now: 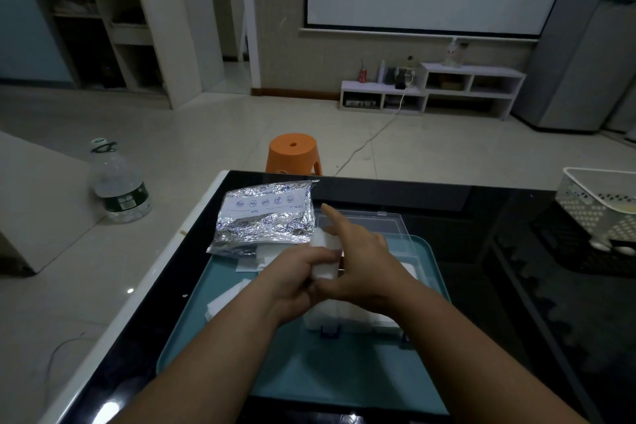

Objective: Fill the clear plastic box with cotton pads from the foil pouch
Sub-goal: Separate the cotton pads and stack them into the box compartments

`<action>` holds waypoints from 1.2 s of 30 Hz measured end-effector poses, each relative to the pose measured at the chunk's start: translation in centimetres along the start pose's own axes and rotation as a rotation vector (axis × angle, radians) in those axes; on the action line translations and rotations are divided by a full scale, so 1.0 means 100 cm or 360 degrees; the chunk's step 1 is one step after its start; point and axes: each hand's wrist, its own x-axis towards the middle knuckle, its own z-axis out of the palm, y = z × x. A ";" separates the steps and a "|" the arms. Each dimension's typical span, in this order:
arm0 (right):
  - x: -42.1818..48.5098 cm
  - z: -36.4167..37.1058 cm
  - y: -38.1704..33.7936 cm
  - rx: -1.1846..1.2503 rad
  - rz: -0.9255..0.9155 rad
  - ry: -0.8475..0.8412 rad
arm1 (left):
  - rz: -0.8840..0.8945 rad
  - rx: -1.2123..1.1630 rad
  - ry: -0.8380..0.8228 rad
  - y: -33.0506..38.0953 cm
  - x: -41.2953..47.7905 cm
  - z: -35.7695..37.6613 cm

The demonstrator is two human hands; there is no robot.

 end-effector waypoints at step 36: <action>-0.012 -0.018 0.030 0.0751 0.0560 0.0149 | 0.0037 -0.0057 0.0440 -0.009 0.022 0.011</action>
